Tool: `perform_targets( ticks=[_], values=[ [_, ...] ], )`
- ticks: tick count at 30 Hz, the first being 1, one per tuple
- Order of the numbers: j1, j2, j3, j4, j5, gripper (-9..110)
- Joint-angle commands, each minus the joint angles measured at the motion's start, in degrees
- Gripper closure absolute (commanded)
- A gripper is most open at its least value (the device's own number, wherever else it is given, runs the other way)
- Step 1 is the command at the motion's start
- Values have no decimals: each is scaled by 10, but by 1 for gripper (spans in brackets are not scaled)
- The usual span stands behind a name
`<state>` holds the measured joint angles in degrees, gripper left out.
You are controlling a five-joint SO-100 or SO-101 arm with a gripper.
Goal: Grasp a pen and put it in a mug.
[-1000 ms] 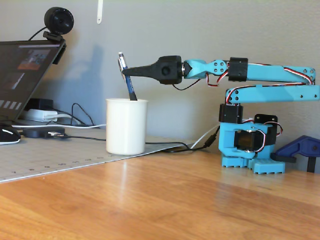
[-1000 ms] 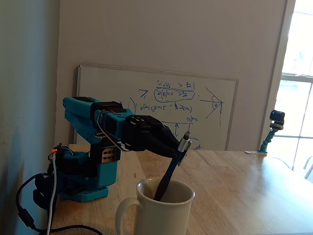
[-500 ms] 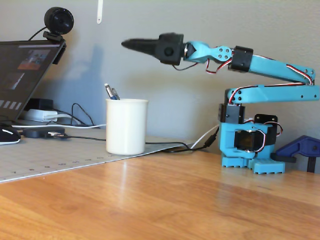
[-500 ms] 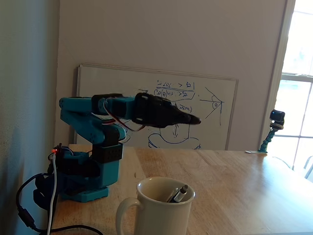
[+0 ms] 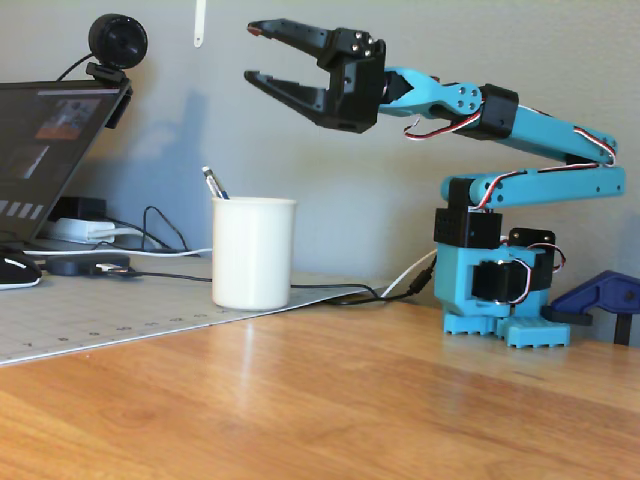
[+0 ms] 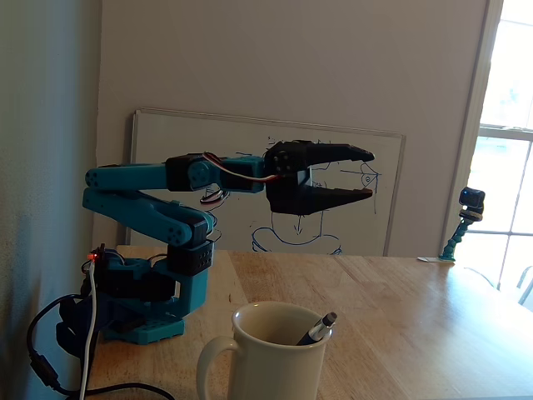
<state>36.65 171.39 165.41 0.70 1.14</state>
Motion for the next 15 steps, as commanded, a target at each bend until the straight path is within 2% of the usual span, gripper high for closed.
perform_targets(
  ticks=[1, 8, 15],
  values=[
    [-60, -38, -47, -13, -128, 82],
    [-199, -101, -45, -4, -164, 84],
    [-298, -89, -45, 105, -171, 90]
  ],
)
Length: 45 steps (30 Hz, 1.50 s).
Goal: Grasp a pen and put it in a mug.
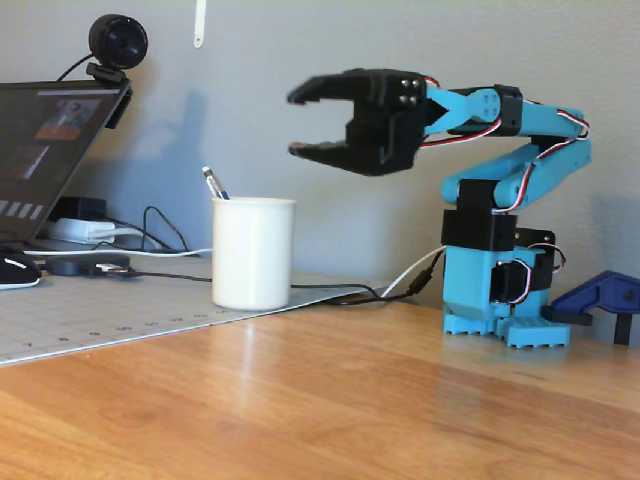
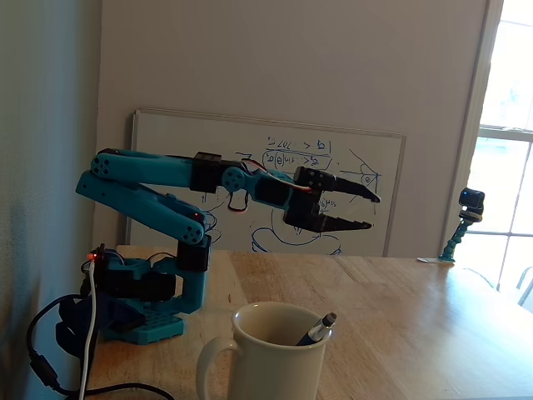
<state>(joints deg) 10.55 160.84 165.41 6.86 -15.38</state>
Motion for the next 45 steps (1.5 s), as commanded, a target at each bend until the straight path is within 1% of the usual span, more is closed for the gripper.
perform_targets(
  ticks=[1, 9, 16, 19, 28, 33, 40, 45],
  values=[
    [-47, 20, -45, 66, -4, 90],
    [-96, 55, -45, 270, 1, 90],
    [-98, 116, -40, 413, 1, 94],
    [-98, 149, -1, 437, 1, 94],
    [-98, 274, 143, 427, 1, 95],
    [-97, 286, 145, 448, 2, 97],
    [-97, 310, 144, 541, 1, 97],
    [-93, 312, 144, 583, 1, 97]
  ],
)
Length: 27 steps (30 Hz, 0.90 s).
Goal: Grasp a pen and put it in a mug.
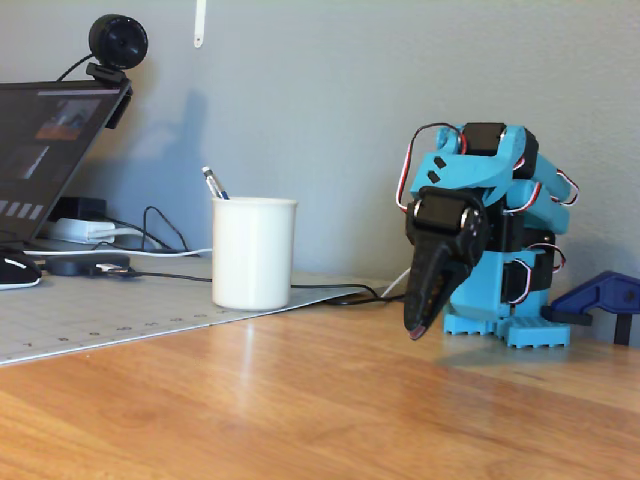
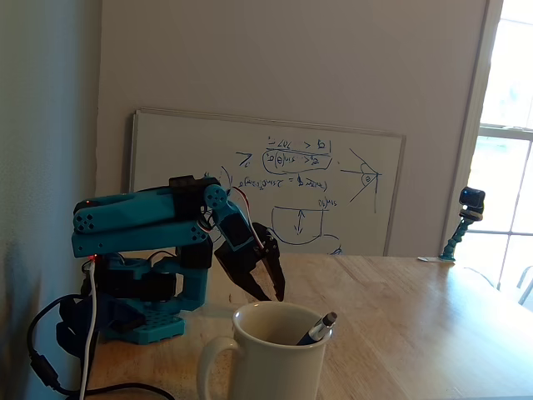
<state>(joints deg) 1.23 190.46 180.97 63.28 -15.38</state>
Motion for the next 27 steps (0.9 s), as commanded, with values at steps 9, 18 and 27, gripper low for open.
perform_targets(
  ticks=[9, 18, 27],
  values=[
    [3, 15, -11, 26, 0, 98],
    [3, 15, -11, 26, 0, 98],
    [3, 15, -11, 26, 0, 98]
  ],
)
